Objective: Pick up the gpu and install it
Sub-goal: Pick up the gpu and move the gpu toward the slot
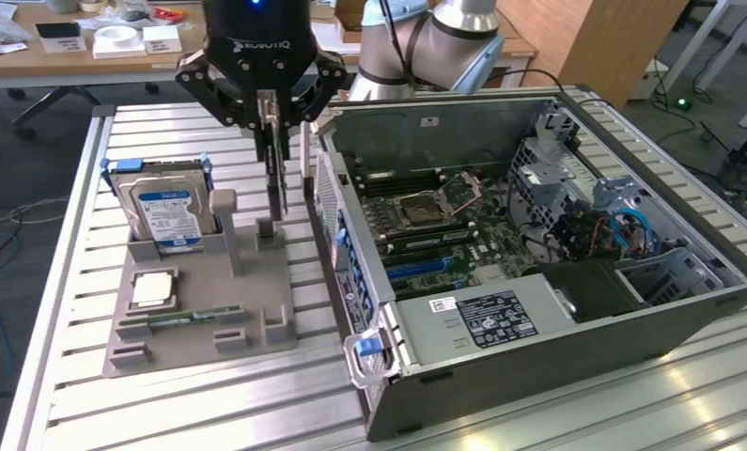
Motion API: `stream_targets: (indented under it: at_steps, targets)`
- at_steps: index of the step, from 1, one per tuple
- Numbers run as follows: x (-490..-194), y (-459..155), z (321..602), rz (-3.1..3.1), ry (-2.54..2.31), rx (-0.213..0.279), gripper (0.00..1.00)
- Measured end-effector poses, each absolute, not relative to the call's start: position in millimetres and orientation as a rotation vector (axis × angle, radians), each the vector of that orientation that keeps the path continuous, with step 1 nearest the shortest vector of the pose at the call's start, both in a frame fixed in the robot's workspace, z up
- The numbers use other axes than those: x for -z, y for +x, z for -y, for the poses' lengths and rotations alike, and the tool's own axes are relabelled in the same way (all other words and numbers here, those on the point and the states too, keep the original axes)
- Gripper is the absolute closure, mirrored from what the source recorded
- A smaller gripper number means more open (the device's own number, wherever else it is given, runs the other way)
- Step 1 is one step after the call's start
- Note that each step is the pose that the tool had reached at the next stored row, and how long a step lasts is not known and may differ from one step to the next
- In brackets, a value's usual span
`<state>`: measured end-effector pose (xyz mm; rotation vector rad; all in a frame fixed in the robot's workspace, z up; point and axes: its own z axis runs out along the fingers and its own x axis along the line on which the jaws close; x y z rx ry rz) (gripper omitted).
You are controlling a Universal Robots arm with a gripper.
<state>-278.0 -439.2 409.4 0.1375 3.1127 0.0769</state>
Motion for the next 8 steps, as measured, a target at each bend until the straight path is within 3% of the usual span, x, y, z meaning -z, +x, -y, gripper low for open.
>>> stream_targets:
  at_steps: [8]
  targets:
    - [-409.4, -268.2, 439.2, -3.113, 0.137, -0.079, 0.74]
